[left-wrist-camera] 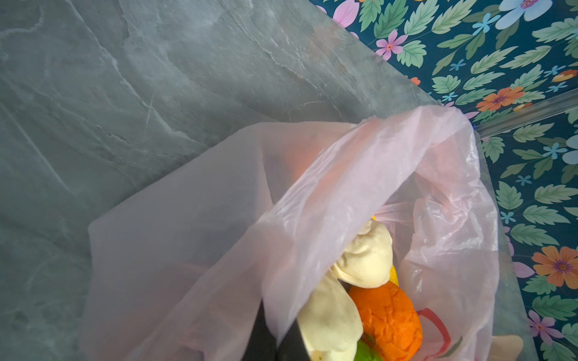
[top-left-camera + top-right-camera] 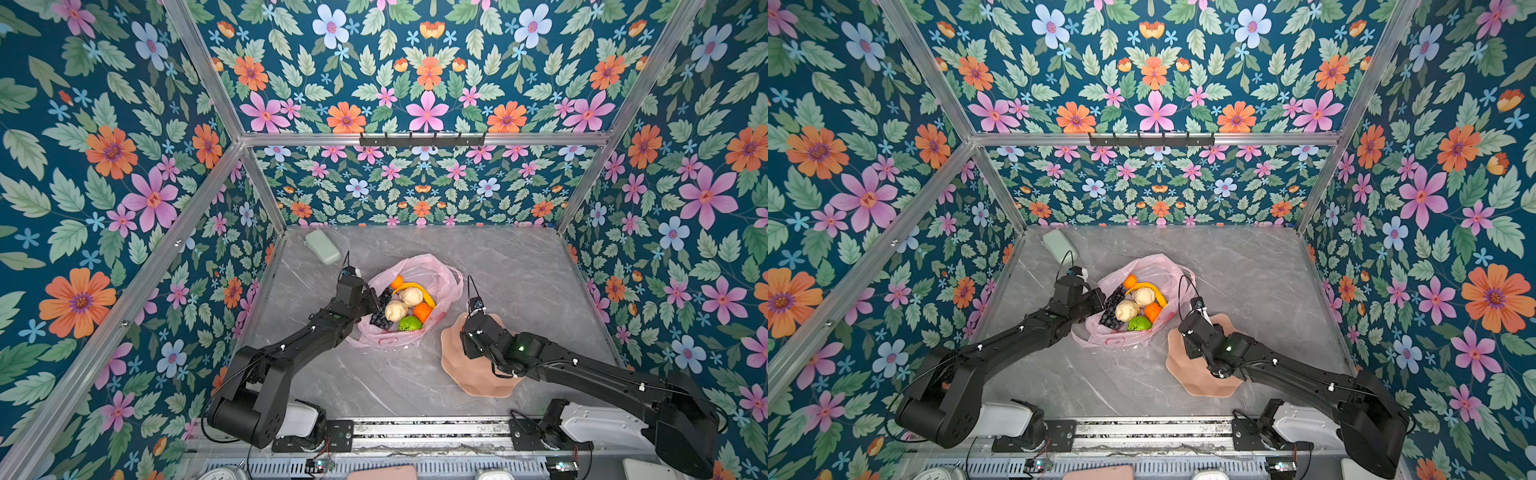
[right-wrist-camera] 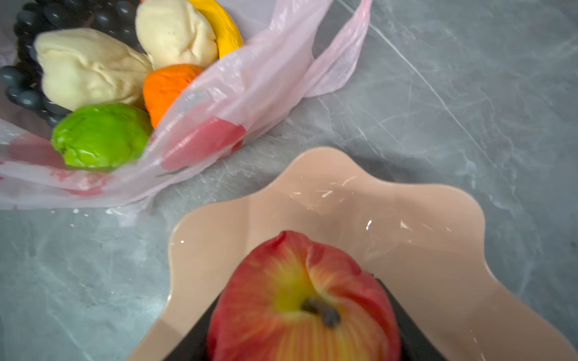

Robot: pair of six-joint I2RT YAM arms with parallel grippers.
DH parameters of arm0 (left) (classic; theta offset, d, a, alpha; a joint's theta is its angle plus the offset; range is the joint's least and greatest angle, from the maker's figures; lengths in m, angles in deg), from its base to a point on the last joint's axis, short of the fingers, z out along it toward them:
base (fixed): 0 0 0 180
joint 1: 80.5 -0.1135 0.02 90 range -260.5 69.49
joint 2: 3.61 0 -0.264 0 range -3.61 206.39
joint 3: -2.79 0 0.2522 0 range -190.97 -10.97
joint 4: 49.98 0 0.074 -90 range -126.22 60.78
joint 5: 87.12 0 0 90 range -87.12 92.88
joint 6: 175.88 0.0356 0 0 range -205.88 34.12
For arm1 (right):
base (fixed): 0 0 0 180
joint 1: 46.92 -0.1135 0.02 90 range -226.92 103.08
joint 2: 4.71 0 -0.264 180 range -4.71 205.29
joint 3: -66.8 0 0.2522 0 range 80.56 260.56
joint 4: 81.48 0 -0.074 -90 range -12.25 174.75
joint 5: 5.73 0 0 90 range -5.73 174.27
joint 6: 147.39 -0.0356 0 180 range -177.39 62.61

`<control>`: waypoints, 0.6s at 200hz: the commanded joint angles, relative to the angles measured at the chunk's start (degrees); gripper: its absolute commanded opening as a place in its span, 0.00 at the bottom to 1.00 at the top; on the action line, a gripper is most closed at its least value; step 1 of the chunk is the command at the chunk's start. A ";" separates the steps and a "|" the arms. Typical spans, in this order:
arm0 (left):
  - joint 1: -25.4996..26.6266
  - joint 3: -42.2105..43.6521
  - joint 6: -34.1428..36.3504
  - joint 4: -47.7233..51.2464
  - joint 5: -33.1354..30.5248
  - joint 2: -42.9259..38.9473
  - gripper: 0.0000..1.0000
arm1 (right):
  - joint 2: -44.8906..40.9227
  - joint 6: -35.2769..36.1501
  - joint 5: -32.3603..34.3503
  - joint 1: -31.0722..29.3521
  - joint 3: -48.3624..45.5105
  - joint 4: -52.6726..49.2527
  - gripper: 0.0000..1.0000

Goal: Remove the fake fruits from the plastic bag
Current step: 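Lift the red apple out of the bag with the right gripper, then lower the apple into the peach bowl and open the right gripper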

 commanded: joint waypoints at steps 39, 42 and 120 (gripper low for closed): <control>-0.13 -0.42 -0.67 -0.72 -0.73 -0.09 0.00 | 1.35 -8.03 5.83 -0.95 -9.51 11.75 0.54; -0.13 -0.45 -0.67 -0.70 -0.80 -0.06 0.00 | 1.51 -8.00 6.02 -0.96 -9.67 12.27 0.54; -0.22 -1.15 -0.14 0.36 -1.66 0.35 0.00 | 10.86 -4.72 13.65 -0.96 -10.75 24.27 0.54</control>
